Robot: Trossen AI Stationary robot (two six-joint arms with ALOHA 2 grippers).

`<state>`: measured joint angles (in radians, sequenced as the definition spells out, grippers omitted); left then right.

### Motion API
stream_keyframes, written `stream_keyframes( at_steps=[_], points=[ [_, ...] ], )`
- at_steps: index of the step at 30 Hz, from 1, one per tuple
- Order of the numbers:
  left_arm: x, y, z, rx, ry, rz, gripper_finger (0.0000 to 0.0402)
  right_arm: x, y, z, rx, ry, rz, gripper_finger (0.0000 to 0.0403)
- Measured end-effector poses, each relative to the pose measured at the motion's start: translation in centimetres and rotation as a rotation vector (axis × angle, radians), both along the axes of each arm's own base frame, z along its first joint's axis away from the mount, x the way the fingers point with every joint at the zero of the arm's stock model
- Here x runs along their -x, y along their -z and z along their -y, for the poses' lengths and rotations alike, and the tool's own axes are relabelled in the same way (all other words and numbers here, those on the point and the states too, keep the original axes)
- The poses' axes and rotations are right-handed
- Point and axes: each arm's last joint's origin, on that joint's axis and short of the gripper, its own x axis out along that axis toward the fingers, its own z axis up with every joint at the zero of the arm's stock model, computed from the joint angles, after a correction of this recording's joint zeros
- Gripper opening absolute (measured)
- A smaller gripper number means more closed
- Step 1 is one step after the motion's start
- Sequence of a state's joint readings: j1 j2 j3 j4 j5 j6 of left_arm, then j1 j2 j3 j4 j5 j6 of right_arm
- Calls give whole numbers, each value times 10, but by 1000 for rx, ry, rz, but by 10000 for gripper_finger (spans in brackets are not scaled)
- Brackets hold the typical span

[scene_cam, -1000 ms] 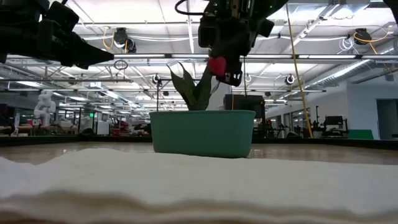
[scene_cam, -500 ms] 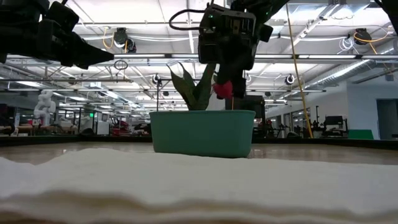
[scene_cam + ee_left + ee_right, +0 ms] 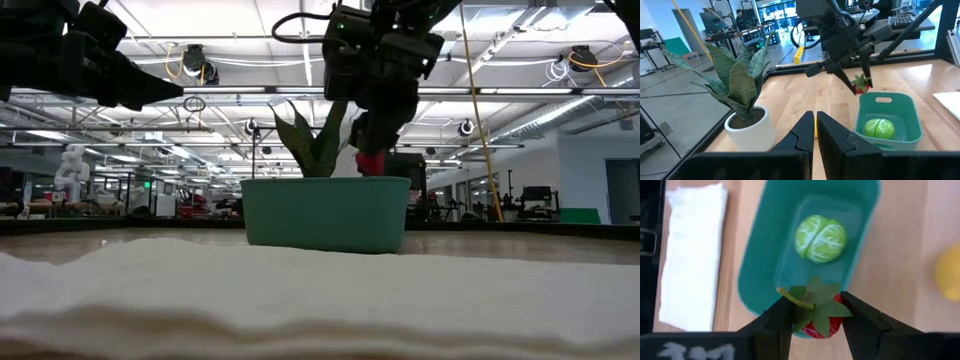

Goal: Pick and placing Produce into tupperware
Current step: Put the red strawberry into the green bin

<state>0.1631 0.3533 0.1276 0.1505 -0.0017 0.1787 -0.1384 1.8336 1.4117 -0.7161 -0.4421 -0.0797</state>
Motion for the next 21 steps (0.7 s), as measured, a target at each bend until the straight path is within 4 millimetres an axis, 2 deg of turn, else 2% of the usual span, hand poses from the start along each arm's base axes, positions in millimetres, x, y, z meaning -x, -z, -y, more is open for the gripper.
stream_keyframes(
  at_steps=[6, 14, 21],
  points=[
    [0, 0, 0, 0, 0, 0, 26, -2, -1, -6, 44, -36, 24, 129],
    [0, 0, 0, 0, 0, 0, 26, -13, -16, -17, 103, -65, 108, 128],
    [0, 0, 0, 0, 0, -2, 26, -31, -7, -15, 102, -81, 47, 128]
  ],
)
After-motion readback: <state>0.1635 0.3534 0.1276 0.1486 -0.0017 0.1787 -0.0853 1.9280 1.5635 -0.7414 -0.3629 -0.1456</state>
